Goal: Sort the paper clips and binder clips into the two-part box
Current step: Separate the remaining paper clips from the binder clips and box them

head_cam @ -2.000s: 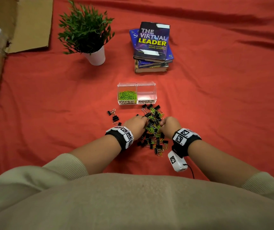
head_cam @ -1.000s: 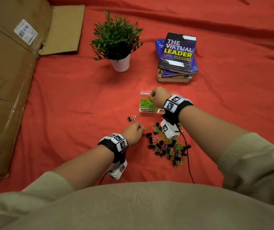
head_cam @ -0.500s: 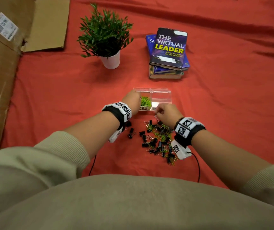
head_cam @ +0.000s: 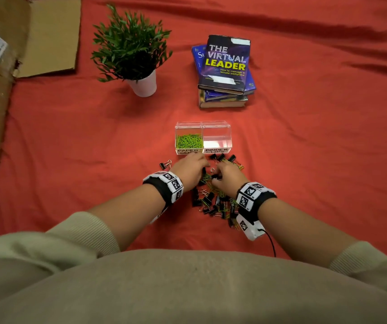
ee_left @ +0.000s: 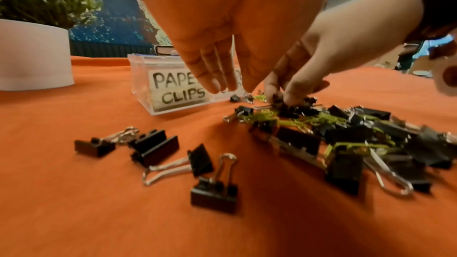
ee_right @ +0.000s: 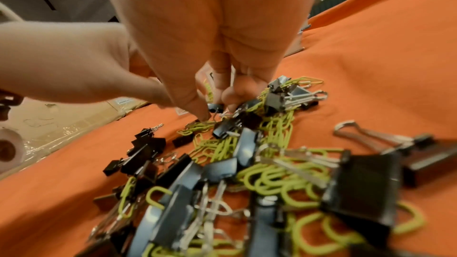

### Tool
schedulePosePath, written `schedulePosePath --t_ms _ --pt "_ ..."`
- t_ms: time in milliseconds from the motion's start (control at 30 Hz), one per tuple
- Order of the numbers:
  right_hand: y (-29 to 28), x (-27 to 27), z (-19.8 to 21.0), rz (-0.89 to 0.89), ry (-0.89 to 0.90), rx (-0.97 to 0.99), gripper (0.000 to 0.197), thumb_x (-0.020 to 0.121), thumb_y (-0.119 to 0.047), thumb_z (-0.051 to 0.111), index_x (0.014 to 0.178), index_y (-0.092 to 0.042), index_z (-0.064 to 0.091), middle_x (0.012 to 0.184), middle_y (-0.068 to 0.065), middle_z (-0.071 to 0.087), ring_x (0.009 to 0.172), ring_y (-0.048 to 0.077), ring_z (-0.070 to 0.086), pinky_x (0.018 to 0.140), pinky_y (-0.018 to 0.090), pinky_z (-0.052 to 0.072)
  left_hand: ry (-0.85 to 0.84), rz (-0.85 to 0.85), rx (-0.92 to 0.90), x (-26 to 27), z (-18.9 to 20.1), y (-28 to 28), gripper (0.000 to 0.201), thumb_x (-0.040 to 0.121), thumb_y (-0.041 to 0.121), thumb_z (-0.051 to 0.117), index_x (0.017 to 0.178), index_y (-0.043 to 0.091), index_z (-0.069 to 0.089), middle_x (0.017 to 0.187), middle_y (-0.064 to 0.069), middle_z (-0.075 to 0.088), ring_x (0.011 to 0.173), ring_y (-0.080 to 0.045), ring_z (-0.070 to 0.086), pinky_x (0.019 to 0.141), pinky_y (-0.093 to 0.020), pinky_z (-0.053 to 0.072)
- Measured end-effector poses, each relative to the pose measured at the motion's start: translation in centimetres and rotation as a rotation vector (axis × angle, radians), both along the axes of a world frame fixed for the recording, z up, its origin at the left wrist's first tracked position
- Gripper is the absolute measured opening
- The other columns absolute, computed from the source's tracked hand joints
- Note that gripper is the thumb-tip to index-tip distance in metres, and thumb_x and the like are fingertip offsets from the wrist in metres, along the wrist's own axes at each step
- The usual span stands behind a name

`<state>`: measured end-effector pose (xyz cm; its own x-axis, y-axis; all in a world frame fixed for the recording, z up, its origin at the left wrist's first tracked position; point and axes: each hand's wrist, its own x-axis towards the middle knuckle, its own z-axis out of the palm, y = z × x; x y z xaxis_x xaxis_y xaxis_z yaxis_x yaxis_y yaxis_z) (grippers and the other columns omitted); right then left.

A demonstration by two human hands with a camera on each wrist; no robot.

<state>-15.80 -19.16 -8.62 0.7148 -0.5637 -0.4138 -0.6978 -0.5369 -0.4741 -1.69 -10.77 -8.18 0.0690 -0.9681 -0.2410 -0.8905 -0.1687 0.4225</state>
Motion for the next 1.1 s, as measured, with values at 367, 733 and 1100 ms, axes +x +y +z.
schedulePosePath --t_ms 367,733,1100 --pt "-0.5 0.0 0.1 0.097 -0.001 -0.061 0.026 0.082 -0.007 0.058 0.109 -0.005 0.060 0.112 0.009 0.050 0.105 0.024 0.050 0.091 0.032 0.045 -0.194 0.042 0.079 1.8 -1.2 2.0 0.035 0.088 0.009 0.047 0.121 0.010 0.056 0.116 -0.008 0.053 0.111 -0.027 0.048 0.087 -0.037 0.042" --pt "1.6 1.7 -0.8 0.197 0.046 -0.078 0.023 0.084 -0.003 0.051 0.104 0.004 0.059 0.109 0.020 0.056 0.107 0.033 0.051 0.092 0.037 0.040 -0.026 0.117 0.118 -1.3 -2.0 1.7 0.019 0.086 0.015 0.058 0.102 0.003 0.055 0.111 -0.012 0.051 0.110 -0.031 0.051 0.093 -0.041 0.043" --pt "-2.0 -0.1 1.7 -0.097 0.003 0.259 0.006 0.087 -0.016 0.061 0.087 -0.011 0.064 0.076 0.000 0.065 0.062 0.011 0.057 0.054 0.022 0.047 -0.042 0.181 0.168 -0.2 -1.7 2.7 0.020 0.085 0.016 0.054 0.103 0.008 0.056 0.109 -0.009 0.051 0.109 -0.029 0.053 0.087 -0.041 0.049"
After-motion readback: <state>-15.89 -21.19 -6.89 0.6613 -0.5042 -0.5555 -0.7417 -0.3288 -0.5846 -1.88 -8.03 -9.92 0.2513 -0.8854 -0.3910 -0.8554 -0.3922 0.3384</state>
